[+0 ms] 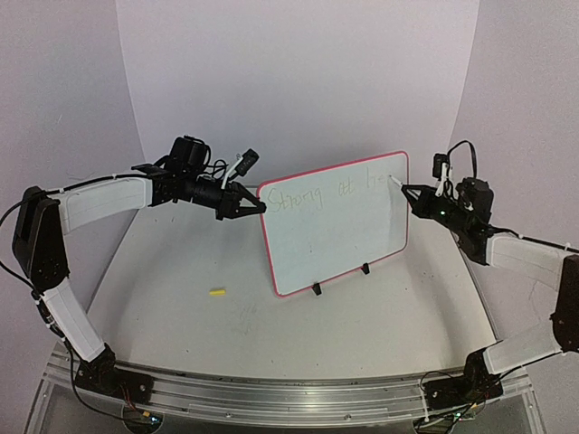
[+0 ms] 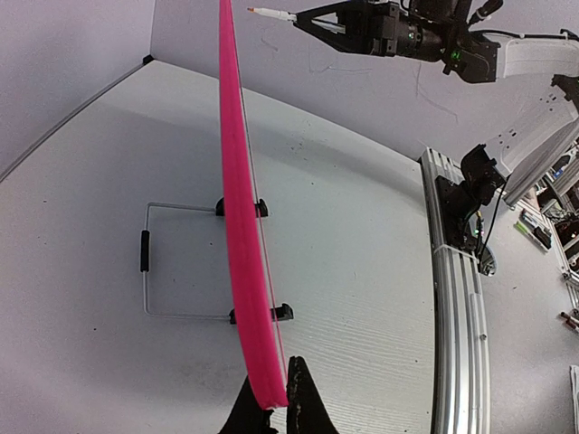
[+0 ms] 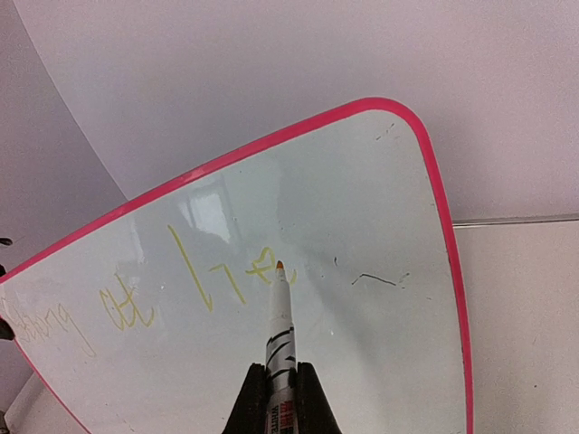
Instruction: Write a sentence on the whiteboard
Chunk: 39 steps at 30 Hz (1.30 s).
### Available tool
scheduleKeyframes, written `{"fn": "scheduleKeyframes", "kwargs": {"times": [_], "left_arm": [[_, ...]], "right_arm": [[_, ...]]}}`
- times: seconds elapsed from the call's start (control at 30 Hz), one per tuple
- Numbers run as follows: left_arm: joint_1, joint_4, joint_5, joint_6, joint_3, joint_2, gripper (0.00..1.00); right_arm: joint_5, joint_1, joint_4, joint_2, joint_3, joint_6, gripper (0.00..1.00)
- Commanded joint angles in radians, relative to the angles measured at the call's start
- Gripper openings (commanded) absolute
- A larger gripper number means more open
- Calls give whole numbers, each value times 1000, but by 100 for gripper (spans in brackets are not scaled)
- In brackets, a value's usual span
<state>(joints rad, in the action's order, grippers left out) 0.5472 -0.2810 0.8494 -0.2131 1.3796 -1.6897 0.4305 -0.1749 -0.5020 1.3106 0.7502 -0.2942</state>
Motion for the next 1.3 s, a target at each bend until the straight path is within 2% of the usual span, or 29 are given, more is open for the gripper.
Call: {"fn": "scheduleKeyframes", "kwargs": {"times": [0.0,0.63,1.27], "left_arm": [[28,-49,-23,-62,3,-4,0],[31,-50,-26,-65,3,-5,0],[31,-50,-23,-65,3,-10,0]], "right_arm": [[-5,-3,-28,0,7,-10,0],[-34,-1,-40,67,66,-2,0],[51,-1,-43,90,59,32,0]]}}
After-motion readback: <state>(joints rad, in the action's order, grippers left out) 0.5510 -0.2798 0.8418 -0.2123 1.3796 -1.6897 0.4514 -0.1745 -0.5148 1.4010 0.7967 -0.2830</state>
